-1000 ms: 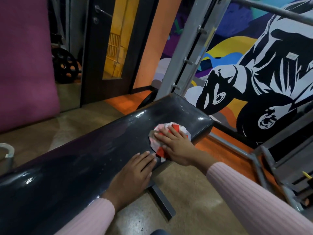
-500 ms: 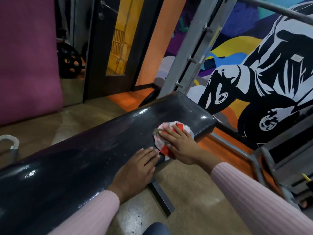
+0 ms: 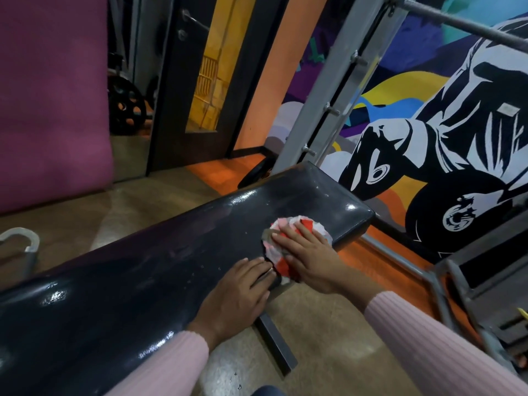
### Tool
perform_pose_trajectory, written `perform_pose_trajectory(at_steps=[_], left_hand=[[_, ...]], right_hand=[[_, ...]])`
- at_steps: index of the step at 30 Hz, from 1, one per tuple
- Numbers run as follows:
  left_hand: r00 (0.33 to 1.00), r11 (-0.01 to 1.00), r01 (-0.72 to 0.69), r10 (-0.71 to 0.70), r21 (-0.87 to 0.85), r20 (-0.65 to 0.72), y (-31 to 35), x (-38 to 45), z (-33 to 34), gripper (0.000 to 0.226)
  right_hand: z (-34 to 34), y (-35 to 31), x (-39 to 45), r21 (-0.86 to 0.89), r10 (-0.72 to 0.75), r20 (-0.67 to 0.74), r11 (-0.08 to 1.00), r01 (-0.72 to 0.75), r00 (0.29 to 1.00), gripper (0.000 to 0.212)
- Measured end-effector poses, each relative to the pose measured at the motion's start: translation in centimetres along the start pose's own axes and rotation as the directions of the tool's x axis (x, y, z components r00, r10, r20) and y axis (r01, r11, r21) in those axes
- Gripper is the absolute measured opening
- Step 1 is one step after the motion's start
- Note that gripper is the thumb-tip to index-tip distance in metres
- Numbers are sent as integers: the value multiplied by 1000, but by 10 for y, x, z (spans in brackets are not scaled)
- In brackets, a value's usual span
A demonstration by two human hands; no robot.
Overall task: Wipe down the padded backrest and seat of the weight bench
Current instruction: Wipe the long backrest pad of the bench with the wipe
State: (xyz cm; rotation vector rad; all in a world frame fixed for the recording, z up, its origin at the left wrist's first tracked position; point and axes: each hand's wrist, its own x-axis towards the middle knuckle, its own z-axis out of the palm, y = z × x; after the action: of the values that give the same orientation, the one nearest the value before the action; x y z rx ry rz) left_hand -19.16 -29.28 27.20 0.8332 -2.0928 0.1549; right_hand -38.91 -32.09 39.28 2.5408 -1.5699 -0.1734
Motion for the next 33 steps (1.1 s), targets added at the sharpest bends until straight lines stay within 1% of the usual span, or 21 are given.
perform_pose_trajectory(at_steps=[2,5,8,9,11,13,14,16,19,22,24,26,28,30,33], left_hand=[[1000,1000,29,-29,11,-3,0,-1,-1,32],[998,998,63,-63,-10,-1,0,-1,0,31],[998,997,66,-67,-29,-11,0,0,0,31],[998,997,66,-66,-30,-15,0,0,0,31],[998,998,63,-63,-28,-20,2,1,-3,31],[998,997,65,-66,-34,-17,3,2,-4,31],[997,997,71,-71,-37,-10,2,2,-4,30],[996,996,85,-85,-35,-3,2,1,-3,30],[997,996,82,-82,-27,-13,1,0,-2,31],[997,997,66,-67,-31,-37,1,1,-1,30],[997,997,73,-74,-32,-38,2,1,-1,30],[997,997,74,-76,-32,-35,2,1,-2,31],[997,996,75,-76,-39,-27,2,1,-2,30],[997,996,78,-79,-43,-22,1,1,-2,30],[996,996,80,-81,-40,-21,1,1,-3,30]], right_hand=[[-3,16,-7,27,29,18,999,-30,999,54],[-8,31,13,30,162,-8,986,-161,987,53],[-8,14,45,24,260,-8,965,-260,966,50],[-6,4,48,20,255,-8,967,-254,967,50],[0,-12,38,2,167,-18,986,-167,986,53],[6,-12,17,10,66,-30,998,-66,997,52],[7,-7,8,25,42,-32,999,-41,999,51],[7,6,-1,47,53,-26,998,-52,998,50],[-2,15,17,77,163,-37,984,-160,986,60],[-7,3,52,58,260,-20,964,-258,966,52],[-5,-10,58,24,225,-6,974,-225,974,53],[0,-16,43,8,94,-16,996,-94,995,61],[2,-9,20,40,-6,-18,999,7,1000,61],[-1,8,6,63,-3,-2,998,4,1000,57],[-8,24,23,68,119,-20,991,-117,993,59]])
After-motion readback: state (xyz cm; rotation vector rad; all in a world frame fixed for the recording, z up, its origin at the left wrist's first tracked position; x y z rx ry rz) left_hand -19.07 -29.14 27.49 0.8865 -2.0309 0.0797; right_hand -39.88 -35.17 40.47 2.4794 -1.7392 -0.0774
